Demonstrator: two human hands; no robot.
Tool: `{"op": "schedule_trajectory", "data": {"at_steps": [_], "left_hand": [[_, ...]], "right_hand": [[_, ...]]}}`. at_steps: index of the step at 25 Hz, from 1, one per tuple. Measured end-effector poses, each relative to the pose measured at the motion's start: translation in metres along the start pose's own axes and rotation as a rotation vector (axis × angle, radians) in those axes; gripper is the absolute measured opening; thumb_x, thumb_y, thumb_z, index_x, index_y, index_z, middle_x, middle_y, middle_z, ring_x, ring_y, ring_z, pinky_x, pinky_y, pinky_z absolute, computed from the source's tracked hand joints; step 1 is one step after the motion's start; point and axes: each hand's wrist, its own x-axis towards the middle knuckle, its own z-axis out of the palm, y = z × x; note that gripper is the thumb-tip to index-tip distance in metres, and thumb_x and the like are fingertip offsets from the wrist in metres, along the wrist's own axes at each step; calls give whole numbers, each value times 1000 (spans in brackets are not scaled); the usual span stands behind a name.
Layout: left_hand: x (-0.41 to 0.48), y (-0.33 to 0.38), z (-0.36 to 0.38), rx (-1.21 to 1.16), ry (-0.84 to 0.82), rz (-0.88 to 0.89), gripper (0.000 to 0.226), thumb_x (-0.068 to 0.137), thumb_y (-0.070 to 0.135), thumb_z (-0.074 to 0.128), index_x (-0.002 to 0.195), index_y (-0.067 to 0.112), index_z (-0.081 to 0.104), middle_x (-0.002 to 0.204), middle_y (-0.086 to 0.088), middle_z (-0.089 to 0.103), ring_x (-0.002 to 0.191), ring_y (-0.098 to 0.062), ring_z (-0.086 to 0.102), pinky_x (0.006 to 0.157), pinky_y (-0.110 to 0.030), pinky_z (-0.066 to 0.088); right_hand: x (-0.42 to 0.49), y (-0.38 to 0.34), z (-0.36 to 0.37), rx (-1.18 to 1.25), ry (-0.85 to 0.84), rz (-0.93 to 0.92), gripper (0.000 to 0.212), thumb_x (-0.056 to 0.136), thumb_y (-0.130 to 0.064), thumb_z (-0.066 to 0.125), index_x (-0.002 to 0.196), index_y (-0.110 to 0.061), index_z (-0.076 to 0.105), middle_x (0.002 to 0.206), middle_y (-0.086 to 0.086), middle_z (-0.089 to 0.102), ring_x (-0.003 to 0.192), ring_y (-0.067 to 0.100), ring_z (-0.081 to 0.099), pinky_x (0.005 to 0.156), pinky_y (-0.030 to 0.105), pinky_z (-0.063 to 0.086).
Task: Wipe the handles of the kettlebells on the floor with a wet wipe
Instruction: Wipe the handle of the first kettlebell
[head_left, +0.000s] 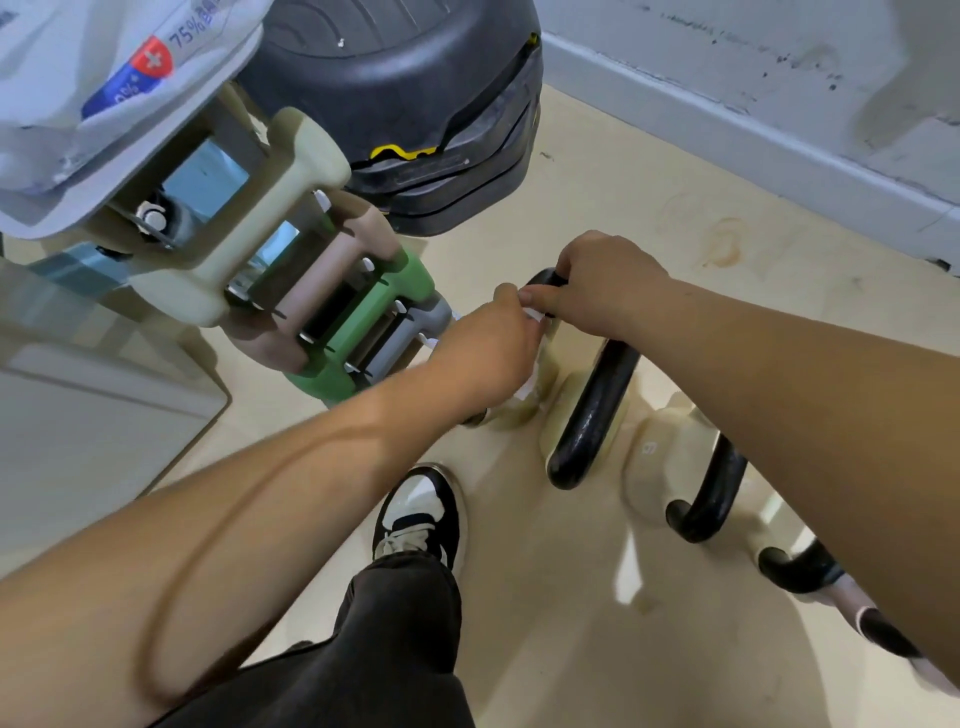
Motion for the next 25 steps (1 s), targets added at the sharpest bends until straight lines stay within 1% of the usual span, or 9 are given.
{"op": "schedule_trajectory", "data": {"at_steps": [3,6,8,10,15,16,18,20,25], "left_hand": [[-43,-21,19,30,150,80,50,105,29,43,149,9,31,115,-15,58,94,-35,63,73,-46,53],[-62,-32,25,295,260,223,60,101,16,53,151,-8,28,122,-24,58,96,-36,64,73,-46,58],[-39,-13,10,385,129,183,61,101,12,52,151,-7,25,133,-26,53,103,-37,62,70,-42,54],[1,12,2,349,-11,68,56,98,11,48,148,0,26,126,-19,52,99,-35,60,67,-39,43],[71,51,-12,466,-304,15,43,96,9,49,139,11,47,128,-10,58,107,-30,58,84,-39,51],[71,47,-10,437,-302,40,41,96,9,49,136,13,48,127,-10,58,103,-30,58,79,-36,49],[54,33,-4,287,-206,73,43,95,10,47,137,16,43,119,-11,57,87,-28,53,65,-33,41],[22,15,5,168,-56,73,63,98,12,48,154,19,22,109,-9,49,80,-29,51,62,-35,38],[-25,-7,9,429,105,192,81,98,13,52,162,9,1,114,-15,55,82,-28,60,53,-36,46]], "right_hand": [[-3,5,-6,12,-44,-21,45,94,-53,58,95,-7,63,84,4,56,88,30,60,64,31,41],[-10,9,-16,32,-140,-45,33,98,-20,50,125,-11,69,124,9,64,112,32,61,94,38,53],[-15,13,-25,102,-178,-7,44,100,-13,47,141,-19,60,146,5,53,127,28,54,108,35,45],[-17,19,-28,182,-200,-1,47,102,-11,43,146,-22,55,155,1,45,137,23,47,112,29,39],[-10,28,-21,227,-72,117,34,99,-21,49,127,-8,61,132,10,61,116,30,59,101,39,50],[-10,29,-20,244,-61,140,36,96,-21,50,128,-8,61,130,9,61,115,30,59,101,40,51],[-10,29,-19,263,-71,141,38,94,-16,50,129,-7,60,131,10,61,116,30,59,102,42,51],[-12,28,-19,286,-65,130,36,93,-11,48,126,-4,62,132,13,61,118,31,59,103,43,51],[-13,34,-19,331,-53,159,38,91,-3,45,123,-1,64,132,15,60,120,34,58,104,45,50]]}}
